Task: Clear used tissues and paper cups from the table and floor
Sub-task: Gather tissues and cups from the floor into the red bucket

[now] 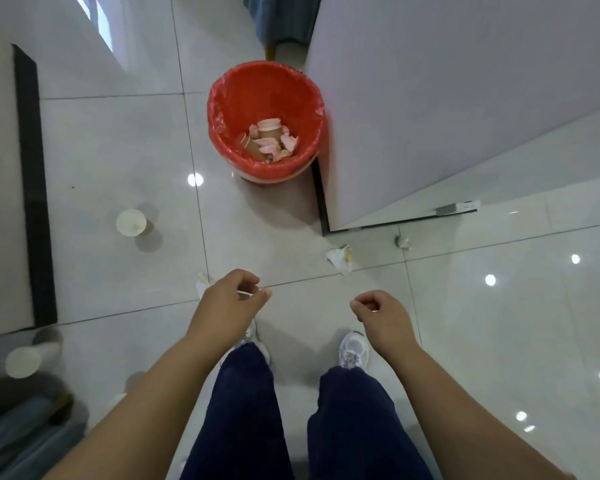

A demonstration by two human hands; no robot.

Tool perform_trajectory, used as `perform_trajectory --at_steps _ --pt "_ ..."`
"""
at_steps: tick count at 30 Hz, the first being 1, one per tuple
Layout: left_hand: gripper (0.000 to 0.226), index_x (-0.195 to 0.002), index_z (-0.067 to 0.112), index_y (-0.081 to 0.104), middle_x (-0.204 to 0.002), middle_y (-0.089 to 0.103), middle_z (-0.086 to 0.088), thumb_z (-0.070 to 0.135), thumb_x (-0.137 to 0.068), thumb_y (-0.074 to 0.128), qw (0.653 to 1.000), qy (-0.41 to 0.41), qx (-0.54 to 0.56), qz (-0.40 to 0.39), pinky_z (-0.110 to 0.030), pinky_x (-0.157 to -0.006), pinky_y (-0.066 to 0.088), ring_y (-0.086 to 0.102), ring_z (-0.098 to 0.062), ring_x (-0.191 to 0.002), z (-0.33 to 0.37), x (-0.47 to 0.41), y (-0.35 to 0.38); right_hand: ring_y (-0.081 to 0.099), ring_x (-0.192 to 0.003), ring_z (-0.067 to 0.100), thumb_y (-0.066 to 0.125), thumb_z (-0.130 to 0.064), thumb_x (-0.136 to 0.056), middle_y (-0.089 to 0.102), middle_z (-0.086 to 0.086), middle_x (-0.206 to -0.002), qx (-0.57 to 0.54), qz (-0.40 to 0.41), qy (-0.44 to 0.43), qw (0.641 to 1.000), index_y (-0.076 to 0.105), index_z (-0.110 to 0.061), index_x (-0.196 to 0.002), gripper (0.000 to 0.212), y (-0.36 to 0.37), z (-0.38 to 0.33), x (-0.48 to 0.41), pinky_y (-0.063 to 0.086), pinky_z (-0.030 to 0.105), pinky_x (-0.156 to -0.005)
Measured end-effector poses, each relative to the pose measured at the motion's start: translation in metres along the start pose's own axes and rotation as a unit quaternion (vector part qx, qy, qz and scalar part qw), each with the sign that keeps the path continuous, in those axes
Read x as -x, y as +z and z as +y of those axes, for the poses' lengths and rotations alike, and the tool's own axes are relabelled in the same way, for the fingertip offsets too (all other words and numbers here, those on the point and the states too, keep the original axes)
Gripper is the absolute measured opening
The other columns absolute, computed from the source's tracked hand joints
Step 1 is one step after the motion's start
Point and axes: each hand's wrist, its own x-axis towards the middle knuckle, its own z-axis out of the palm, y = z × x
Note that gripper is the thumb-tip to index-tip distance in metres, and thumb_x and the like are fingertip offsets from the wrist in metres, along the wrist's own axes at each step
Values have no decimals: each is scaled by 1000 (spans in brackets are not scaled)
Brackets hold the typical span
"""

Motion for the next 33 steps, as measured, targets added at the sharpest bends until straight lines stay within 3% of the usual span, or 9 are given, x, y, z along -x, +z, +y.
perform_trajectory --at_steps 3,9,13,17,21,26,33 --pt "22 -105 26 58 -98 61 11 37 -86 63 1000 7 -17 -17 -24 -75 44 58 -7 -92 4 2 40 62 -82 11 62 -26 -88 65 -5 -86 -7 18 11 1000 64 -19 -92 9 -22 32 1 41 17 -62" --pt "26 -108 26 56 -98 59 12 41 -87 60 998 37 -42 -8 -16 -65 40 55 -3 -87 34 10 126 62 -81 14 61 -26 -88 67 -3 -87 -13 27 -2 1000 65 -18 -92 10 -85 92 -13 44 21 -66" --pt "27 -111 24 57 -102 60 9 39 -88 61 999 30 -18 27 -22 -71 43 56 -8 -91 56 28 190 61 -81 12 60 -26 -88 66 -2 -88 8 16 -25 1000 64 -18 -93 10 -138 135 -33 41 17 -61" --pt "29 -111 23 58 -103 61 8 39 -87 61 999 18 -16 34 -20 -66 42 56 -7 -90 72 47 259 58 -79 7 59 -27 -90 64 -6 -87 39 2 -43 998 63 -19 -94 10 -193 175 -48 42 18 -65" --pt "29 -112 21 58 -106 61 6 38 -88 61 1000 8 -18 25 -26 -77 46 57 -11 -94 81 53 306 57 -77 8 58 -29 -90 61 -9 -84 84 12 -53 995 61 -20 -93 10 -232 203 -68 44 25 -71" --pt "33 -114 21 58 -108 60 7 39 -87 60 998 17 -66 7 -28 -84 47 57 -12 -98 65 26 333 56 -77 8 58 -28 -90 62 -7 -86 73 25 -47 996 60 -20 -93 9 -233 223 -111 43 25 -71" --pt "34 -117 22 56 -111 60 8 40 -88 59 986 58 -157 -3 -26 -80 45 56 -11 -96 16 -77 363 55 -75 8 58 -28 -90 62 -6 -86 41 40 -72 996 61 -18 -95 12 -164 249 -216 41 22 -63"
